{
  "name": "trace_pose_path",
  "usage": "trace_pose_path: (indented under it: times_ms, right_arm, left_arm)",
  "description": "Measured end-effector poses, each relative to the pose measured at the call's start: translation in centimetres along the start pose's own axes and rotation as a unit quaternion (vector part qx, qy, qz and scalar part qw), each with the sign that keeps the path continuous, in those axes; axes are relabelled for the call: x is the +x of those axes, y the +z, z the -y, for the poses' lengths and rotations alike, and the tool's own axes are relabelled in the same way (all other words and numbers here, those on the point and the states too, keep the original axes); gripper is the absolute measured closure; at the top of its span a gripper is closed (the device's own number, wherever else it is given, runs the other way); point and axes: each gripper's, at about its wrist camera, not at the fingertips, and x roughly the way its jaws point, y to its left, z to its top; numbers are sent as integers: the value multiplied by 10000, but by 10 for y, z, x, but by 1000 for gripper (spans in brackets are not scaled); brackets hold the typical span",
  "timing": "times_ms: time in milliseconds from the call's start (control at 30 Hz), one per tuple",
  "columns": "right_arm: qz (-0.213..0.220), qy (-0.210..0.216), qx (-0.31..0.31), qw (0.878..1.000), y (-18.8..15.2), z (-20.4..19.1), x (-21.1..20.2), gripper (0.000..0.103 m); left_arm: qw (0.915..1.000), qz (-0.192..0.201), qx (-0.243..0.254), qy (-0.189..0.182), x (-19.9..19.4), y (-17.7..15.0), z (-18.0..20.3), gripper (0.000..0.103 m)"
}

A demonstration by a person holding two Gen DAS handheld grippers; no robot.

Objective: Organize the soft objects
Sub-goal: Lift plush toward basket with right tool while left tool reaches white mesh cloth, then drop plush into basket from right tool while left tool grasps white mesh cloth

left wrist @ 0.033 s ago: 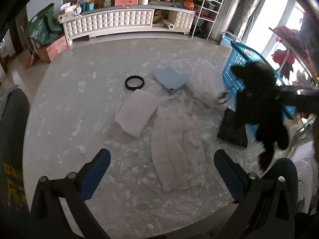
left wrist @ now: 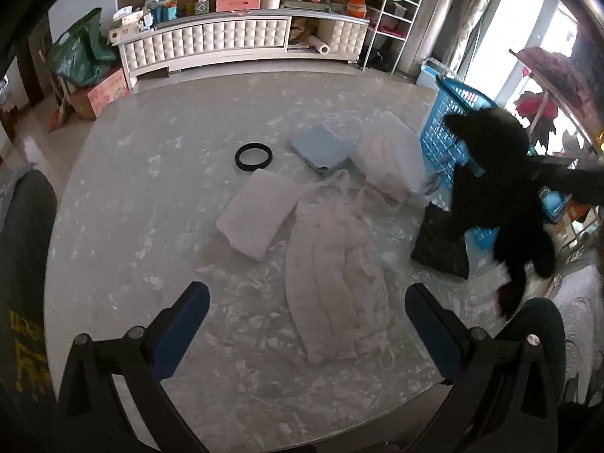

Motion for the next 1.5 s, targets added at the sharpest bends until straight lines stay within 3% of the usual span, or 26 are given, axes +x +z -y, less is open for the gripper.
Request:
trace_pose_path:
  times_ms: [333,533,933,1367,1500]
  right_arm:
    - [418,-105,-207,9989,7,33,-79,54]
    - [619,-511,-260,9964,12,61,-91,54]
    - [388,-1174,-309,9918,15,98,-71,54]
    - [18,-1290,-177,9915,19,118,-37,54]
    - [-12,-1313,-87,9913,19,122,-34,53]
  left_arm:
    - [9991,-281,299,61,21,-1,21,0]
    - [9981,-517,320,47,46,-1,23,0]
    - [9946,-936,444,60,94,-3,25,0]
    - [9912,-1123,658,249,126,-4,28,0]
    - [9905,-1120,735,303,128,-5,37,10]
